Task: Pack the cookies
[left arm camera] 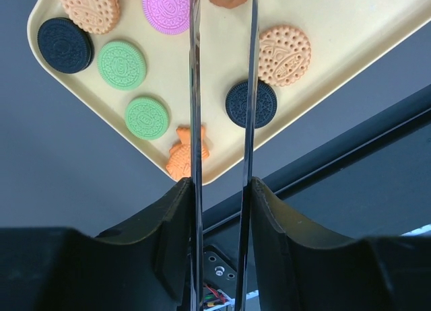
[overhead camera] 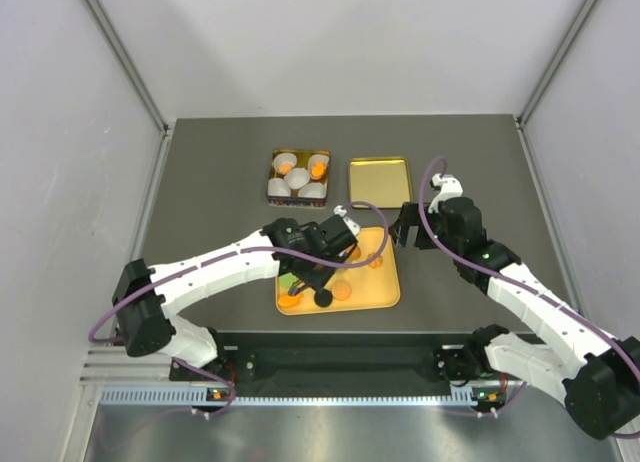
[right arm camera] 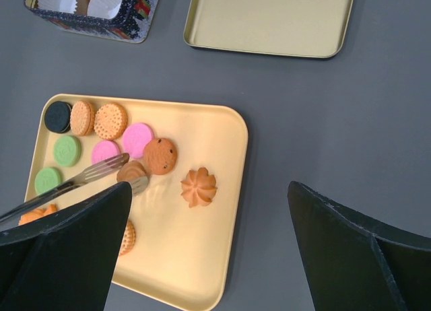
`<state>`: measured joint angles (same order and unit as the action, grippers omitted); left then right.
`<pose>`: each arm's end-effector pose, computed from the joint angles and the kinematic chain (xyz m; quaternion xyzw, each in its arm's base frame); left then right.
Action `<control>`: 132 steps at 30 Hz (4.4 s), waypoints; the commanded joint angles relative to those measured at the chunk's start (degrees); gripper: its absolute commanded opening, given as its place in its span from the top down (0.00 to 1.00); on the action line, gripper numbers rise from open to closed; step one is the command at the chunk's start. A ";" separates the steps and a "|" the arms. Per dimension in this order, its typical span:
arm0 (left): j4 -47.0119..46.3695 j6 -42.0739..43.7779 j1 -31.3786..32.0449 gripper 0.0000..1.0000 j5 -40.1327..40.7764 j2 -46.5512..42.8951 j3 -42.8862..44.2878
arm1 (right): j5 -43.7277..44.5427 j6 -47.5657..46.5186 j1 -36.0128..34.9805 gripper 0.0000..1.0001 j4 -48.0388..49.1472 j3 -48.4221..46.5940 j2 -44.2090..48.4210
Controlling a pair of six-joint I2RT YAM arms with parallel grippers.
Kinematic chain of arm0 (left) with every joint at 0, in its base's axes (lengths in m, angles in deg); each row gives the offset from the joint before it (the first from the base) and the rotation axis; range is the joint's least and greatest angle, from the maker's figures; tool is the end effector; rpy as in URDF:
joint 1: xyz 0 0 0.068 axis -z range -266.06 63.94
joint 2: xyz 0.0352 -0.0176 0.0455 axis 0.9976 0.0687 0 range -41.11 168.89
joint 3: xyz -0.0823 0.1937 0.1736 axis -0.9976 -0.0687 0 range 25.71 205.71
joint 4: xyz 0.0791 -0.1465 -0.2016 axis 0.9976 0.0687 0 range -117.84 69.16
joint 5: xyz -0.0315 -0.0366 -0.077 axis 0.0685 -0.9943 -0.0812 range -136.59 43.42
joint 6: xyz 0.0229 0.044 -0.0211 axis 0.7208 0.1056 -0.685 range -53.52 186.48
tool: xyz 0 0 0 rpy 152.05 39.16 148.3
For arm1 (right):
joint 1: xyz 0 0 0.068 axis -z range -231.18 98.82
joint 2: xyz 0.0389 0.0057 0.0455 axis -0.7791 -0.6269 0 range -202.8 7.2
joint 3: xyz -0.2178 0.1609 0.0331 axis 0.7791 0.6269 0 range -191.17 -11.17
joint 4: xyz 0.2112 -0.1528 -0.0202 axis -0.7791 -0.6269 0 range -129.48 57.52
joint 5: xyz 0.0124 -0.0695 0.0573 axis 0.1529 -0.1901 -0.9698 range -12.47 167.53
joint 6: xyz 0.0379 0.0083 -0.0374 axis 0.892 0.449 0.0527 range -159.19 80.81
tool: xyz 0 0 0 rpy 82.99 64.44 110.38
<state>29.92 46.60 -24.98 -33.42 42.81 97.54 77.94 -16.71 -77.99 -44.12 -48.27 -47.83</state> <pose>0.1433 -0.2426 0.2814 0.3253 0.9226 -0.0270 0.2055 0.1925 0.0970 0.2575 -0.0308 0.8635 0.2070 0.4588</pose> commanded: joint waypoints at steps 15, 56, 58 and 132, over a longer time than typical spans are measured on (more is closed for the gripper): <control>2.98 0.63 0.18 0.64 3.00 -3.50 6.30 | 0.56 -0.86 0.44 0.00 1.44 0.01 0.80; -2.03 2.48 -10.79 0.66 11.27 -0.16 18.25 | 0.39 -0.95 0.53 0.00 1.44 -0.07 0.53; -4.40 2.91 -14.57 0.66 10.57 1.50 18.87 | 0.30 -0.94 0.53 0.00 1.36 -0.08 0.62; -9.07 7.75 -28.30 0.53 10.13 12.94 23.88 | -0.05 -0.86 0.62 0.00 1.62 0.10 0.45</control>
<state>21.46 53.35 -53.02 -23.10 59.42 119.75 77.87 -16.71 -77.99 -44.12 -48.27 -47.83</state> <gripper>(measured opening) 0.479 0.996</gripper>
